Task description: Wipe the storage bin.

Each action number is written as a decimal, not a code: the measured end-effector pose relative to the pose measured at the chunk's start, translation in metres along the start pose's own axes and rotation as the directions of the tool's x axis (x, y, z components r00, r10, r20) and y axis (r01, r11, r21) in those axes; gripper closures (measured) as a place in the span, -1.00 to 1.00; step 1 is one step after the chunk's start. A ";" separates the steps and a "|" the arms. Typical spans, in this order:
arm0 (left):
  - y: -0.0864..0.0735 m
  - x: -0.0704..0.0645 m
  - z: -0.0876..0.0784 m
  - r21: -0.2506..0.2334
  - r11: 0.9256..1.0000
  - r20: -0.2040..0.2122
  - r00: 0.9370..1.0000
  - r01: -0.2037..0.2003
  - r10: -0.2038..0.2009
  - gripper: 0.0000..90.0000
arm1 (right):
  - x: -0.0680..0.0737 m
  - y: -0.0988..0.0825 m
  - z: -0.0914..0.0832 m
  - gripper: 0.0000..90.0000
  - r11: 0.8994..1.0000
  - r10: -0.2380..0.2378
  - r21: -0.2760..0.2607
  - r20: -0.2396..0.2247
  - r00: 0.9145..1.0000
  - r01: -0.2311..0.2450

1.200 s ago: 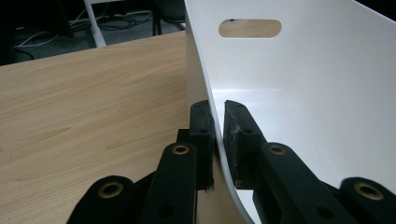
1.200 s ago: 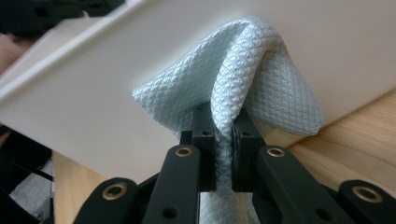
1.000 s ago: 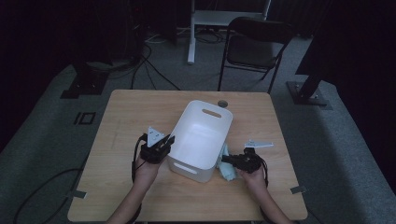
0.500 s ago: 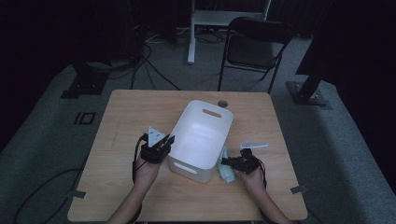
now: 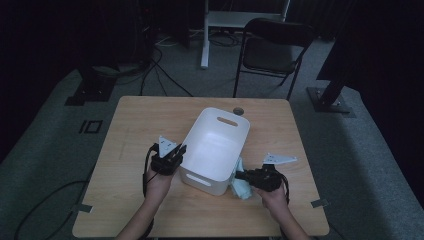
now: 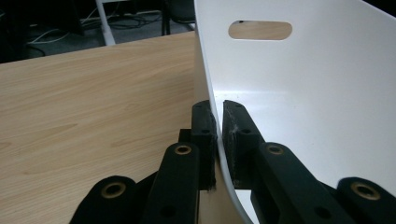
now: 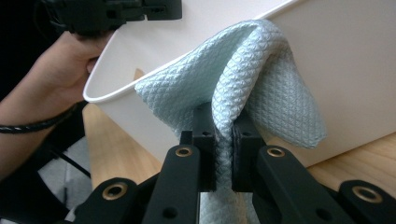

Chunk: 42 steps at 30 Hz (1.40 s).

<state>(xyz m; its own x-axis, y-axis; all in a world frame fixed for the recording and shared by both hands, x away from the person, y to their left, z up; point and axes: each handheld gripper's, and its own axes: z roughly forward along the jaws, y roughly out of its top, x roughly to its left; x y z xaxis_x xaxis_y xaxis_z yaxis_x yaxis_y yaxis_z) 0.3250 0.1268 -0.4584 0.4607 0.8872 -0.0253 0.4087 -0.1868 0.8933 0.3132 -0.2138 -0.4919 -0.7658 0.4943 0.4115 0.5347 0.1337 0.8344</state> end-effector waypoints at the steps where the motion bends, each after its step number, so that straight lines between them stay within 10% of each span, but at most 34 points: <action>1: 0.000 0.000 0.000 0.000 1.000 0.007 1.000 -0.004 0.004 0.86 | -0.002 -0.001 0.001 0.85 1.000 0.007 -0.001 -0.007 1.000 -0.007; 31: -0.001 0.000 0.000 -0.007 1.000 0.000 1.000 0.004 -0.004 0.84 | -0.046 -0.032 0.032 0.85 0.982 0.112 0.141 0.111 0.987 -0.127; 36: 0.000 -0.001 0.000 -0.004 1.000 -0.010 1.000 0.009 -0.009 0.85 | -0.042 -0.031 0.030 0.86 0.982 0.110 0.143 0.111 0.988 -0.125; 42: 0.000 -0.002 0.000 -0.001 1.000 -0.022 1.000 0.007 -0.007 0.86 | -0.012 -0.022 0.014 0.85 0.993 0.074 0.087 0.007 0.997 -0.074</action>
<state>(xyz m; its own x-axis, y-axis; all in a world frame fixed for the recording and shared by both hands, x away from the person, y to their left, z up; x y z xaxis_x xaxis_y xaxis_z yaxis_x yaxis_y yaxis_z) 0.3245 0.1250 -0.4585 0.4404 0.8975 -0.0222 0.4111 -0.1796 0.8937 0.3153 -0.2108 -0.5203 -0.7216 0.5090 0.4692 0.6190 0.1709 0.7666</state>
